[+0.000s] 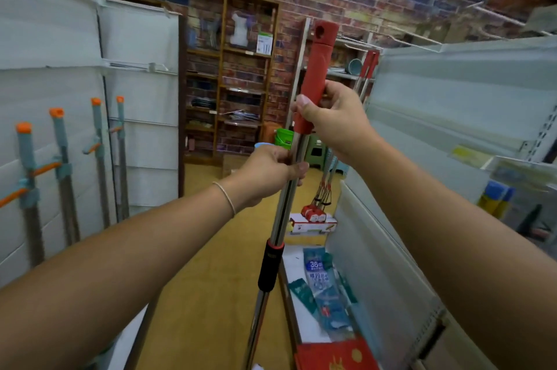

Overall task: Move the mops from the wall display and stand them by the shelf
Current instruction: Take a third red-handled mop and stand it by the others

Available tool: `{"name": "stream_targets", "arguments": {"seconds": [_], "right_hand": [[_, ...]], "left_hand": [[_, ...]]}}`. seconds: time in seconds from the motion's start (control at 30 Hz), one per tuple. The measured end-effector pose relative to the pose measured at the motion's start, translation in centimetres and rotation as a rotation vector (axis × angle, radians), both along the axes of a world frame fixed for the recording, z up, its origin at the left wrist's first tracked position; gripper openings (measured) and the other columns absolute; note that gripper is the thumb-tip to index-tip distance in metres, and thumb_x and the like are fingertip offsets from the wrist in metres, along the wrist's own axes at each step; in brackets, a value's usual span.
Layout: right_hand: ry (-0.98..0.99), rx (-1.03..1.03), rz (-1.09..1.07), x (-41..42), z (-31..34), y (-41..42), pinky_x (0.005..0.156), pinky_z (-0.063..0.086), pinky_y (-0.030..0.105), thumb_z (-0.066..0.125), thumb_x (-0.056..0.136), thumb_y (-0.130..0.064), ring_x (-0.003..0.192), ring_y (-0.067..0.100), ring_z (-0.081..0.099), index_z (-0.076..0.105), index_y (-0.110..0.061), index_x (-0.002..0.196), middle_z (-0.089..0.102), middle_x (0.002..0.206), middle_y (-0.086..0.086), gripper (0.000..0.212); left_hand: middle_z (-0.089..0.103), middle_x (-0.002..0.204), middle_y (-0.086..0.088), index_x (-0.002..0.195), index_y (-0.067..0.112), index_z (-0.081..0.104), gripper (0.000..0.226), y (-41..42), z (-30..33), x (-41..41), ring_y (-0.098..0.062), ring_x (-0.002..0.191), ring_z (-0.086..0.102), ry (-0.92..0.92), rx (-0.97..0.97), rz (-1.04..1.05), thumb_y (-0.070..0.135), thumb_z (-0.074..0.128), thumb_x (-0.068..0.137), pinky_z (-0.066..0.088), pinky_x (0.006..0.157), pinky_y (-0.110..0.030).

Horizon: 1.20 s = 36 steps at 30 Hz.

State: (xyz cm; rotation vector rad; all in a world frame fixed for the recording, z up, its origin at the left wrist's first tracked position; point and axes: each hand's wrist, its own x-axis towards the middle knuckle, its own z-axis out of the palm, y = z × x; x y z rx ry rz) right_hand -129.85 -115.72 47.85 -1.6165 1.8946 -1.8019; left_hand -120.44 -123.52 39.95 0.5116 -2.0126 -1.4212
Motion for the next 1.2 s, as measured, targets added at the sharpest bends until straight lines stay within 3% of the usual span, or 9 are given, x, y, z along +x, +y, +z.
{"name": "stream_targets", "arguments": {"seconds": [0.3, 0.43, 0.57, 0.7, 0.83, 0.93, 1.03, 1.13, 1.2], "right_hand": [[-0.011, 0.018, 0.002, -11.8, -0.1, -14.2, 0.088, 0.059, 0.039, 0.069, 0.09, -0.026, 0.101, 0.018, 0.068, 0.057, -0.012, 0.127, 0.069, 0.109, 0.005, 0.042], [-0.007, 0.016, -0.001, -15.7, 0.3, -19.5, 0.089, 0.057, 0.038, 0.07, 0.089, -0.03, 0.104, 0.019, 0.066, 0.056, -0.012, 0.129, 0.068, 0.113, 0.004, 0.047], [-0.026, 0.025, -0.006, -19.3, -0.1, -24.9, 0.084, 0.058, 0.033, 0.069, 0.09, -0.026, 0.101, 0.018, 0.067, 0.057, -0.012, 0.126, 0.068, 0.11, 0.004, 0.04], [-0.051, 0.047, -0.044, -22.8, -1.2, -31.1, 0.082, 0.06, 0.037, 0.066, 0.092, -0.021, 0.099, 0.023, 0.068, 0.058, -0.009, 0.126, 0.069, 0.108, 0.01, 0.036], [-0.051, 0.058, -0.091, -25.7, -1.6, -37.6, 0.086, 0.057, 0.038, 0.064, 0.094, -0.02, 0.099, 0.023, 0.066, 0.059, -0.011, 0.12, 0.067, 0.107, 0.009, 0.028], [-0.051, 0.062, -0.137, -27.8, -0.3, -41.7, 0.081, 0.056, 0.032, 0.066, 0.093, -0.022, 0.092, 0.017, 0.066, 0.061, -0.019, 0.105, 0.067, 0.099, 0.001, 0.014], [-0.056, 0.036, -0.189, -30.2, 1.6, -44.9, 0.079, 0.057, 0.031, 0.071, 0.089, -0.023, 0.086, 0.016, 0.067, 0.063, -0.026, 0.089, 0.068, 0.09, -0.001, 0.008], [-0.022, -0.002, -0.255, -32.9, 2.8, -47.4, 0.071, 0.056, 0.026, 0.069, 0.09, -0.024, 0.08, 0.011, 0.067, 0.065, -0.022, 0.095, 0.067, 0.085, -0.004, 0.007], [-0.007, -0.017, -0.3, -34.7, 3.2, -48.9, 0.067, 0.055, 0.023, 0.069, 0.091, -0.025, 0.082, 0.013, 0.069, 0.066, -0.019, 0.098, 0.07, 0.089, 0.0, 0.01]], "left_hand": [[0.073, 0.096, -0.012, 0.105, 0.007, 0.067, 0.02, -13.5, -0.2, -10.7, -0.021, 0.088, 0.072, -0.001, -0.031, 0.037, 0.019, 0.065, 0.09, 0.053, 0.076, -0.025], [0.074, 0.094, -0.009, 0.106, 0.011, 0.067, 0.018, -18.8, 0.3, -14.7, -0.009, 0.076, 0.07, -0.026, -0.061, 0.05, 0.021, 0.063, 0.091, 0.047, 0.055, -0.01], [0.074, 0.094, -0.009, 0.105, 0.011, 0.068, 0.018, -24.7, -0.4, -18.6, -0.009, 0.078, 0.07, -0.003, -0.057, 0.046, 0.021, 0.065, 0.09, 0.048, 0.057, -0.009], [0.073, 0.091, -0.012, 0.101, 0.009, 0.069, 0.016, -31.0, -1.7, -22.5, -0.016, 0.08, 0.07, 0.02, -0.035, 0.001, 0.018, 0.067, 0.088, 0.053, 0.069, -0.021], [0.072, 0.094, -0.01, 0.11, 0.007, 0.066, 0.022, -37.7, -2.2, -26.2, -0.012, 0.072, 0.067, 0.036, 0.018, -0.056, 0.016, 0.066, 0.089, 0.046, 0.05, -0.01], [0.072, 0.096, -0.011, 0.111, 0.004, 0.064, 0.024, -42.7, -1.3, -28.7, -0.021, 0.082, 0.07, 0.031, 0.036, -0.102, 0.015, 0.066, 0.089, 0.046, 0.047, -0.012], [0.069, 0.085, -0.004, 0.109, 0.004, 0.064, 0.021, -46.7, 0.5, -31.9, -0.018, 0.078, 0.068, 0.03, 0.011, -0.174, 0.014, 0.064, 0.09, 0.055, 0.061, -0.021], [0.067, 0.082, -0.006, 0.099, 0.008, 0.065, 0.012, -49.8, 1.5, -35.3, -0.022, 0.077, 0.067, 0.07, -0.004, -0.232, 0.017, 0.064, 0.091, 0.056, 0.087, -0.041], [0.067, 0.082, -0.007, 0.091, 0.013, 0.065, 0.008, -51.5, 2.0, -37.6, -0.025, 0.079, 0.067, 0.088, -0.019, -0.255, 0.02, 0.064, 0.091, 0.054, 0.091, -0.049]]}}
